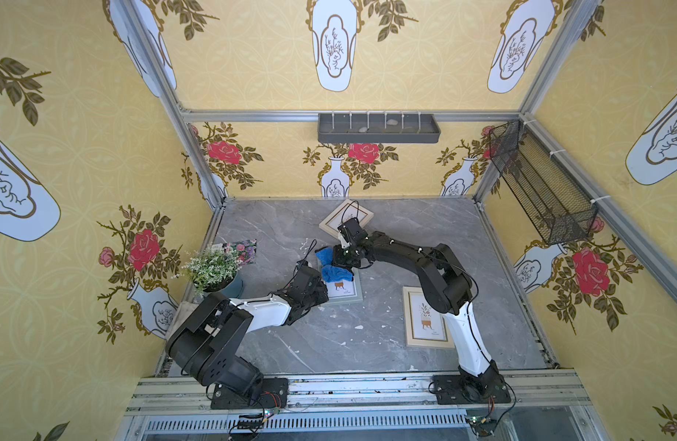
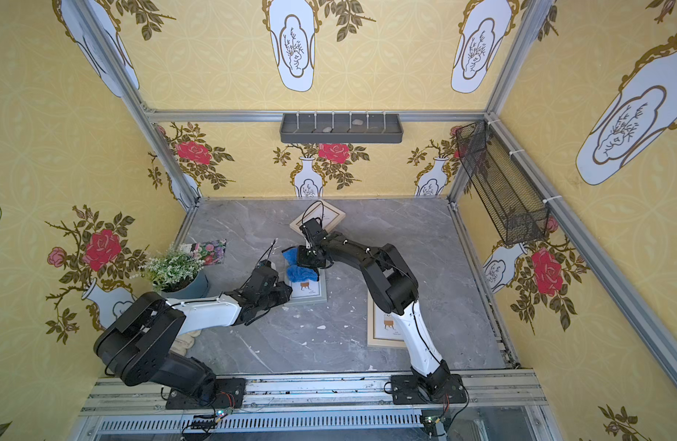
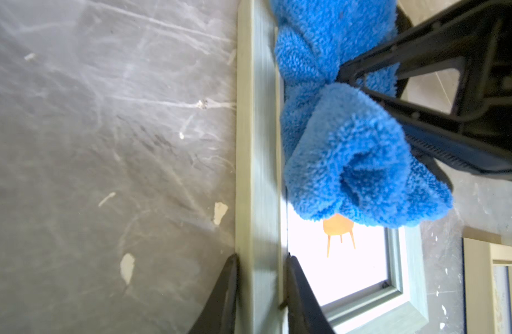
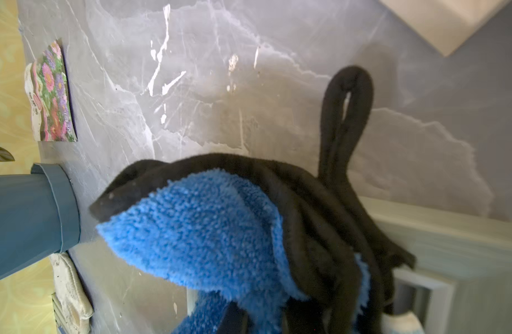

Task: Wipe the picture frame with a cloth
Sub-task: Wipe the dirt from the picture frame.

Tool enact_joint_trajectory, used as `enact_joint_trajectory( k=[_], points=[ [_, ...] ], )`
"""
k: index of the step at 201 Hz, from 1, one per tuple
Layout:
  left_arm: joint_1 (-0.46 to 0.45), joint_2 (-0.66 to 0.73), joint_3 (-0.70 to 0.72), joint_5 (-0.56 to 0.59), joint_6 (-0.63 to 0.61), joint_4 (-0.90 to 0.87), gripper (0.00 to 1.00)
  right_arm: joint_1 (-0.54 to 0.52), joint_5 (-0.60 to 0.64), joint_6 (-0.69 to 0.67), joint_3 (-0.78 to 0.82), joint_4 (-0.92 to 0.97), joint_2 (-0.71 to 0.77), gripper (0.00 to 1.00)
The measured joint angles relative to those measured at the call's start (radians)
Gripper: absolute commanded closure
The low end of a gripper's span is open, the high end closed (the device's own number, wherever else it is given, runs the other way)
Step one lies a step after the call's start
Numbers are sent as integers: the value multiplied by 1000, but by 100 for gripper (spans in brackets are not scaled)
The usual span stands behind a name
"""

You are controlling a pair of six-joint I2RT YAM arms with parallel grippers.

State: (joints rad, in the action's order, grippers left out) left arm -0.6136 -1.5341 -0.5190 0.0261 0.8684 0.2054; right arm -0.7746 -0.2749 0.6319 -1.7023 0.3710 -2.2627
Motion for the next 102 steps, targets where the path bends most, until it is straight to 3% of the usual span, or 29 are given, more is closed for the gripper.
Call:
enact_joint_trajectory(
  k=[48, 102],
  points=[
    [0, 7, 11, 0, 1, 5, 81, 63, -22, -1, 109, -8, 73, 92],
    [1, -1, 2, 16, 22, -6, 81, -71, 76, -4, -124, 51, -64, 92]
  ],
)
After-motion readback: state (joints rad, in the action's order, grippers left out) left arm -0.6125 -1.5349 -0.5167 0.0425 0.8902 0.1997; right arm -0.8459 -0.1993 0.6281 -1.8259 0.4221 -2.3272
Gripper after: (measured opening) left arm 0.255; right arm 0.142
